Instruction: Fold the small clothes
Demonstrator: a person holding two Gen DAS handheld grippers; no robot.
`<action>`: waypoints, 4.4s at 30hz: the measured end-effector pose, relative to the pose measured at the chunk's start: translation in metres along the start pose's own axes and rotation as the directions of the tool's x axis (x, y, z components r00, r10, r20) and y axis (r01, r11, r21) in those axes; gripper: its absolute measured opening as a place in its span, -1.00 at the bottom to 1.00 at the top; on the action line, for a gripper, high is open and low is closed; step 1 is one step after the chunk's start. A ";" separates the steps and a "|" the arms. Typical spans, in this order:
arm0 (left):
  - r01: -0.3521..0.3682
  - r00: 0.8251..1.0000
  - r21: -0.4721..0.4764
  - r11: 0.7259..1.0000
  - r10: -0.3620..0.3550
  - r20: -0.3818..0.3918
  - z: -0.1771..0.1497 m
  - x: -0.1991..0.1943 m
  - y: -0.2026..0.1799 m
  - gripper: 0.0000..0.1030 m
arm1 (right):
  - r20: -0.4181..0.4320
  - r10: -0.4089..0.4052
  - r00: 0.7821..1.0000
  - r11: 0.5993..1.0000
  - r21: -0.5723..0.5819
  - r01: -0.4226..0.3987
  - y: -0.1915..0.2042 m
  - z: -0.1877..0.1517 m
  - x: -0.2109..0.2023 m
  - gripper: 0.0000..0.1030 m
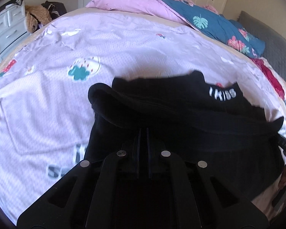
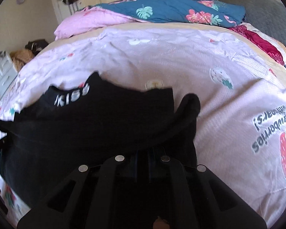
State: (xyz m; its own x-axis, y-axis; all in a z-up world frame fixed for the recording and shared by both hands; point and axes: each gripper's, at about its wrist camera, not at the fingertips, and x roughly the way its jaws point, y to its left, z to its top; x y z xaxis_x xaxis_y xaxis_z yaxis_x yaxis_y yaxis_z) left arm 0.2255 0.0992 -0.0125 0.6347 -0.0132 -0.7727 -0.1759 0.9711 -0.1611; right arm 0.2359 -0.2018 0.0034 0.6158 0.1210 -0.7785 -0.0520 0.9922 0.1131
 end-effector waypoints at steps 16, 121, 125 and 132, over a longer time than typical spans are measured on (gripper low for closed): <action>0.008 0.997 -0.136 0.991 0.003 0.080 0.041 0.003 0.037 -0.36 | 0.081 -0.063 0.995 0.987 0.153 0.051 -0.030 0.019 0.009 -0.84; 0.445 0.895 -0.130 0.886 -0.434 0.108 0.064 -0.034 -0.090 -0.63 | 0.496 0.197 0.846 0.917 -0.398 0.020 0.136 -0.090 -0.138 -0.82; 0.455 0.891 -0.125 0.882 -0.451 0.055 0.061 -0.020 -0.125 -0.67 | 0.484 0.135 0.865 0.958 -0.287 0.011 0.100 -0.091 -0.136 -0.84; 0.398 0.914 -0.017 0.917 -0.398 -0.082 0.047 0.010 -0.207 -0.67 | 0.369 0.098 0.924 0.995 -0.042 -0.089 0.032 -0.094 -0.120 -0.84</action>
State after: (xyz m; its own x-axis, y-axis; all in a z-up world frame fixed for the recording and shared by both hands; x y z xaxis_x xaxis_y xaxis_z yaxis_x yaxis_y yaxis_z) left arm 0.3036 -0.0904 0.0415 0.5883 -0.4179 -0.6923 0.0782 0.8815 -0.4656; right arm 0.0864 -0.1814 0.0428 0.8540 0.1987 -0.4808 -0.1396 0.9778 0.1563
